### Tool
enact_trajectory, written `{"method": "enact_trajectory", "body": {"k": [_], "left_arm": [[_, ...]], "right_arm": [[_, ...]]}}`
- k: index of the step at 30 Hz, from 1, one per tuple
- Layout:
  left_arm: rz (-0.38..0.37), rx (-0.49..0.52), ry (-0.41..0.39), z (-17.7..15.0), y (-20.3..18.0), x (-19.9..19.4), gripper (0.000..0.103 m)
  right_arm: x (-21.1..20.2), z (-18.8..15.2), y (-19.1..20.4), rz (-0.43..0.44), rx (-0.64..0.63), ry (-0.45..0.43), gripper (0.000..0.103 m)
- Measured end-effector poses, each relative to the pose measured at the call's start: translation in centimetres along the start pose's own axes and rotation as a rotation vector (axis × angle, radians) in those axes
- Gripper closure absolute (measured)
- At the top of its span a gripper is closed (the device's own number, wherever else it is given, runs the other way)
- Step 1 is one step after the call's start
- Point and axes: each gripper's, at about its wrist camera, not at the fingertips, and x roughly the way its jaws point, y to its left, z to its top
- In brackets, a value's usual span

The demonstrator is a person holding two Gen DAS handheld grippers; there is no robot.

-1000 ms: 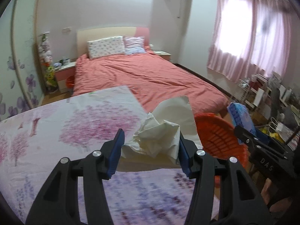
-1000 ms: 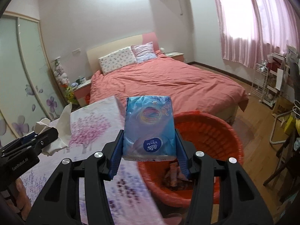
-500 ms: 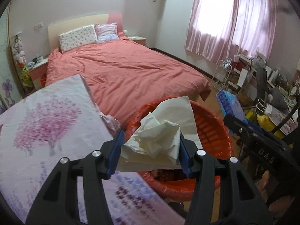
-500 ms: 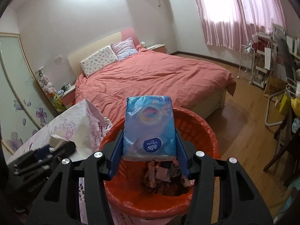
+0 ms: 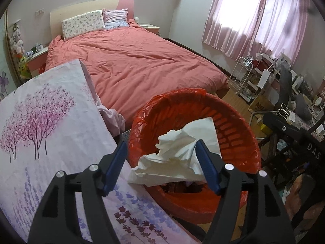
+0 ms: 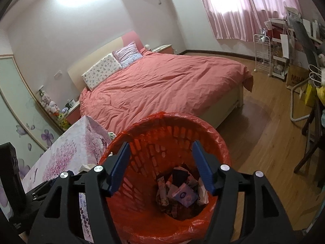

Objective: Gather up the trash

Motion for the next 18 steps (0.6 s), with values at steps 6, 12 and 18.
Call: {"method": "enact_trajectory", "body": {"k": [6, 12, 18], "left_arm": [[-0.03, 0.003, -0.045, 0.4, -0.2, -2.2, 0.03], [0.023, 0.054, -0.119, 0.9, -0.9, -5.6, 0.029], [0.093, 0.058, -0.185, 0.0, 0.2, -9.9, 0.027]], "right_arm": [[-0.8, 0.1, 0.1, -0.013, -0.026, -0.012, 0.04], [-2.3, 0.2, 0.5, -0.029, -0.062, -0.04, 0.034], [-5.3, -0.4, 2.4, -0.03, -0.123, -0.101, 0.021]]}}
